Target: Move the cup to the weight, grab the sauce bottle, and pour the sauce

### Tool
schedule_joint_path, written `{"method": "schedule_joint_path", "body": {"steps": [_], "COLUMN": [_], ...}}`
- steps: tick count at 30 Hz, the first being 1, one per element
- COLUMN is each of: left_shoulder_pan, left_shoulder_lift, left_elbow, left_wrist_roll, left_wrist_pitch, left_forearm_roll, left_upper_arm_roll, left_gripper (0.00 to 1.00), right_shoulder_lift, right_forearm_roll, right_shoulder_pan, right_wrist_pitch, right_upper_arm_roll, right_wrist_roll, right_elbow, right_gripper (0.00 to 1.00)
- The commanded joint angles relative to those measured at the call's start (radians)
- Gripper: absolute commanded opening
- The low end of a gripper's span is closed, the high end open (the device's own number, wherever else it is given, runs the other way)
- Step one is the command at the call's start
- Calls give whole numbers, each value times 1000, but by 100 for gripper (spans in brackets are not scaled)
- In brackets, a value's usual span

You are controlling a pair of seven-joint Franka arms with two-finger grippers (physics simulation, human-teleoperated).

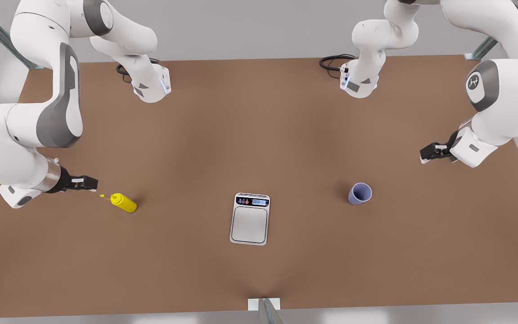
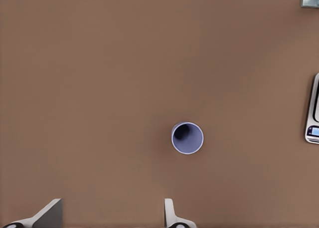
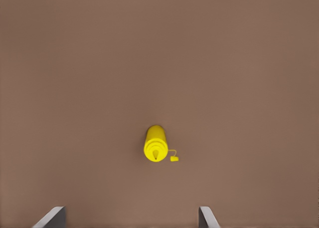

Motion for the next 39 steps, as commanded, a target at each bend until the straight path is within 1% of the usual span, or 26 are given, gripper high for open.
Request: {"method": "schedule_joint_path", "body": {"steps": [1,2,3,4,6,7,8,9,10,12,13,15,17,18,20,21,23,24,27,29,32,35,36,37,38,39], "left_shoulder_pan": [2,1,-3,-52,-75,-76,-76,-78,-78,-79,-121,-122,-122,-116,-105,-105,-105,-105,-105,-104,-105,-105,-105,-105,-105,-105], "left_shoulder_lift": [1,8,51,137,220,234,240,260,266,304,320,340,346,346,349,321,297,298,303,320,353,376,381,381,381,381], "left_elbow": [-1,0,0,2,-4,-81,-141,-173,-207,-208,-208,-208,-210,-222,-256,-308,-360,-366,-366,-366,-365,-365,-365,-365,-365,-365], "left_wrist_roll": [0,-2,-5,-11,-46,-48,-49,-49,-49,-57,-83,-110,-110,-106,-98,-100,-100,-101,-104,-104,-103,-100,-100,-100,-100,-100], "left_wrist_pitch": [1,10,12,15,80,188,274,332,384,409,421,435,435,436,464,519,561,573,573,573,575,576,576,576,576,575], "left_forearm_roll": [1,1,3,12,24,21,21,21,21,21,21,23,21,23,23,23,23,21,21,21,23,26,26,26,26,26], "left_upper_arm_roll": [0,0,0,0,0,0,0,0,-1,-21,-26,-28,-29,-29,-28,-28,-26,-26,-26,-26,-26,-28,-28,-28,-28,-28], "left_gripper": [100,100,100,100,100,100,100,100,100,100,100,100,100,100,100,100,100,100,100,100,100,100,94,70,42,32], "right_shoulder_lift": [1,1,1,-1,1,1,4,19,31,37,39,162,312,376,421,441,450,496,530,554,584,623,626,626,626,625], "right_forearm_roll": [1,-2,-4,2,54,142,176,288,373,470,547,755,898,952,966,1059,1073,1076,1078,1073,1075,1085,1087,1087,1082,1082], "right_shoulder_pan": [-5,-7,-8,4,-29,-106,-164,-244,-312,-378,-408,-474,-496,-505,-537,-550,-551,-551,-550,-539,-537,-519,-520,-520,-522,-522], "right_wrist_pitch": [0,0,0,-3,-6,-8,-9,-9,-11,-38,-40,-48,-133,-159,-173,-172,-167,-172,-172,-172,-169,-164,-163,-161,-161,-160], "right_upper_arm_roll": [0,0,-2,3,5,5,5,5,5,5,5,5,5,5,5,5,5,5,5,5,5,5,5,5,5,5], "right_wrist_roll": [-5,-8,-11,-56,-197,-347,-519,-772,-956,-1294,-1340,-1571,-1710,-1775,-1936,-1961,-1964,-1989,-2052,-2207,-2309,-2332,-2345,-2346,-2354,-2362], "right_elbow": [0,2,3,14,13,13,13,13,13,16,8,7,0,0,-16,-56,-61,-66,-98,-96,-98,-101,-127,-133,-139,-145], "right_gripper": [100,100,100,100,100,100,100,100,100,100,100,100,100,100,100,100,100,100,100,100,100,100,100,100,100,100]}}
